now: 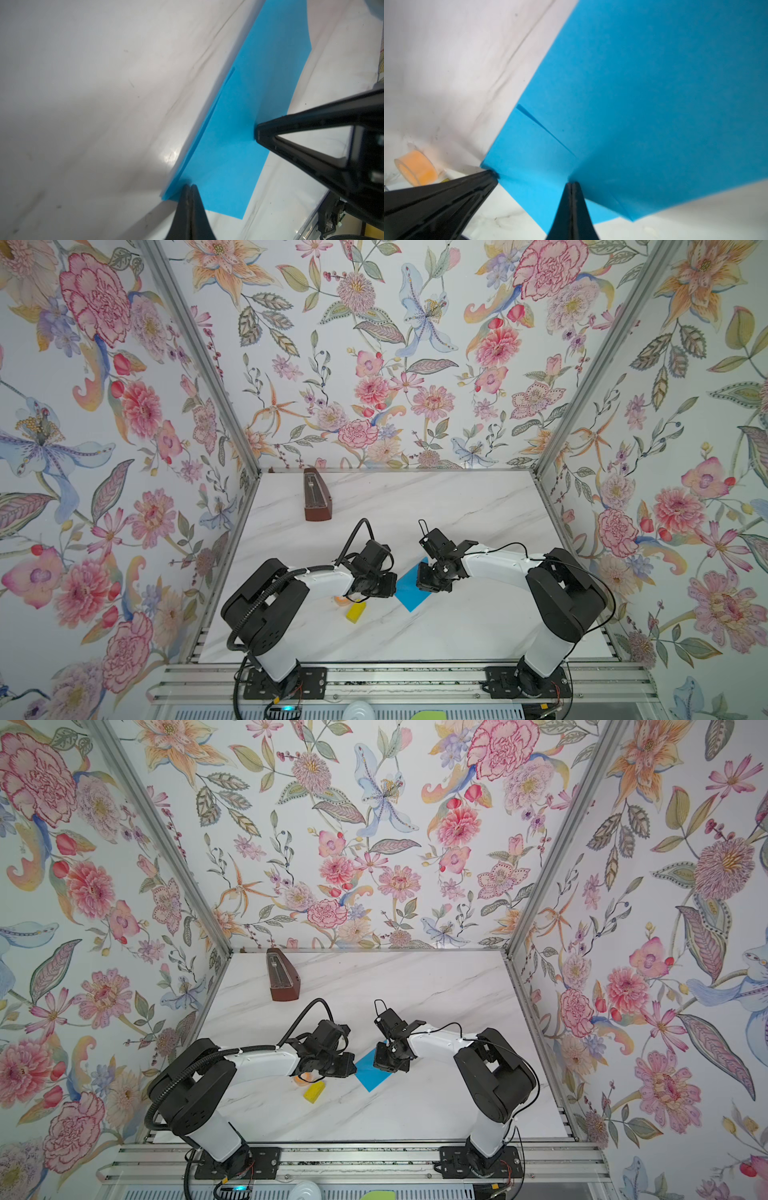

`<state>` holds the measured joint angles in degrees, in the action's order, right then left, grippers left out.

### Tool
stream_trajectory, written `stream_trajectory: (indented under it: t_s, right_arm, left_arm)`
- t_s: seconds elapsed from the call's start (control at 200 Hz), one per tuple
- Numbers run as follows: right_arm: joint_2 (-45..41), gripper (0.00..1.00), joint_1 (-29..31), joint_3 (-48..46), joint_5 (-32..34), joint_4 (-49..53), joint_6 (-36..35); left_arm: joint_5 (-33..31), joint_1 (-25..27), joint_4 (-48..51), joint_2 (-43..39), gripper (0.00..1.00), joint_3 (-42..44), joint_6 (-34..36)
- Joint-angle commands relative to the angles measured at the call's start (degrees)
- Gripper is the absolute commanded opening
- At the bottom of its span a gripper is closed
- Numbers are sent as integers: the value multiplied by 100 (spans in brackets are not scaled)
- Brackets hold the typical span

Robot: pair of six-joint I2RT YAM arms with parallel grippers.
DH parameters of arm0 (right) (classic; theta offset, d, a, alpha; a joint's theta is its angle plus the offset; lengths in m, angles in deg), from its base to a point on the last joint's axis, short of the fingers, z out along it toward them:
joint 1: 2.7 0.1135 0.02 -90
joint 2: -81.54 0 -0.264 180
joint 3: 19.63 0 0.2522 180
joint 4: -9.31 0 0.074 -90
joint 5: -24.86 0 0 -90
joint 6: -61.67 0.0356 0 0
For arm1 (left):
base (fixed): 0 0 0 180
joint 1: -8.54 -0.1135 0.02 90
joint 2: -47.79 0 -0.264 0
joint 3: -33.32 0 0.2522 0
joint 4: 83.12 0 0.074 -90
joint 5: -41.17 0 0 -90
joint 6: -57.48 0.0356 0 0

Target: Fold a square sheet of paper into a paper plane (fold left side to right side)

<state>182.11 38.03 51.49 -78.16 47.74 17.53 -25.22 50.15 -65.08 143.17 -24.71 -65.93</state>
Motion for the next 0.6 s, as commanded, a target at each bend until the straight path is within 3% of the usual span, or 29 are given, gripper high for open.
stream_trajectory:
  t_s: [0.0, 0.18, 0.365, 0.49, 0.595]
  right_arm:
    - [350, 3, -46, 256, 84, 230, -772]
    - [784, 4, -22, 582, -343, 285, -1974]
    - [1174, 4, 118, 950, -682, 433, -3153]
    - [1263, 5, 180, 1036, -1216, 434, -3742]
    - [1287, 5, 173, 1071, -1271, 421, -3931]
  left_arm:
    - [92, 67, 430, -125, 6, 234, -199]
    - [-52, 68, 473, -915, 8, 264, -265]
    - [-579, -321, 557, -1538, 20, 301, -264]
    - [-461, -772, 190, -1496, 27, 366, -254]
    - [-18, -1072, -292, -1116, 31, 320, -271]
